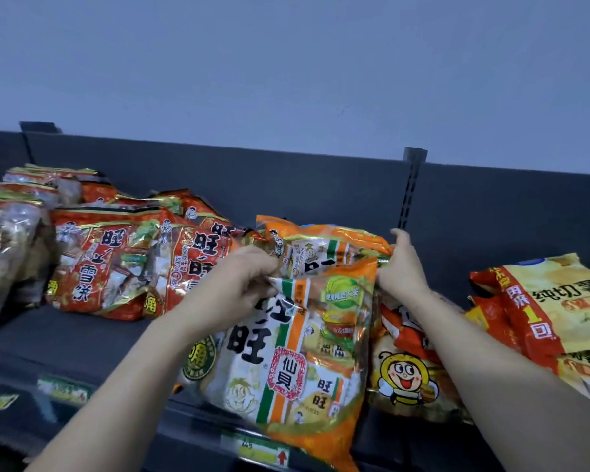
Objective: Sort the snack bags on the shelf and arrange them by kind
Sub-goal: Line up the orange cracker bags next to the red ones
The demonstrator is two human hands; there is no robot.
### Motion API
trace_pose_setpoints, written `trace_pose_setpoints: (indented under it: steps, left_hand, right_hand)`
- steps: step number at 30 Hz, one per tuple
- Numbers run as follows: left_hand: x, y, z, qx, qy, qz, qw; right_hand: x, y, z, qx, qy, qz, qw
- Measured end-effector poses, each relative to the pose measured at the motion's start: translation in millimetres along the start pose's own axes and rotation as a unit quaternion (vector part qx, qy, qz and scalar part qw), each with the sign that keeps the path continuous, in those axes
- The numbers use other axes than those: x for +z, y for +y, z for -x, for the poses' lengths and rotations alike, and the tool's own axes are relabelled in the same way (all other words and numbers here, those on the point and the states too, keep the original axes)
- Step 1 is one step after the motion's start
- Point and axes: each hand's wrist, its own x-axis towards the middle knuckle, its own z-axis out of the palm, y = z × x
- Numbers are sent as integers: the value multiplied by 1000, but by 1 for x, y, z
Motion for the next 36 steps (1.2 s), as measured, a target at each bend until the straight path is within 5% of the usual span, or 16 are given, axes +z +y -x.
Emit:
trace_pose_setpoints:
  steps: [3,6,9,12,16,20,25,29,32,36]
  left_hand:
    - [14,-8,-9,22,17,-43,999]
    - [30,-11,-18,55,35,-84,994]
    - [44,-10,-28,103,81,-119,984]
    - [64,-7,-39,136,172,-160,962]
    - [98,-16,-55,81,249,-189,946]
    - [114,-19,-66,75,262,-156,949]
    - [122,-30,-68,29,215,-120,969]
    - [111,-28,-59,34,193,-104,975]
    - [103,-32,-36,-22,201,-129,971]
    - [93,-29,0,-262,139,-87,951]
  right_hand:
    - [4,16,-4,69,-15,60,996]
    - [8,22,-5,47,-45,157,985]
    - [14,28,-13,34,9,169,985]
    - [13,38,-20,57,-2,93,994]
    - [4,41,-19,194,-57,-200,959]
    - [-1,34,-14,184,-37,-237,953]
    - [-9,14,6,137,-106,-141,975]
    - [-6,13,13,109,-79,78,988]
    - [-2,17,17,98,-88,76,988]
    - [2,22,21,54,-26,108,992]
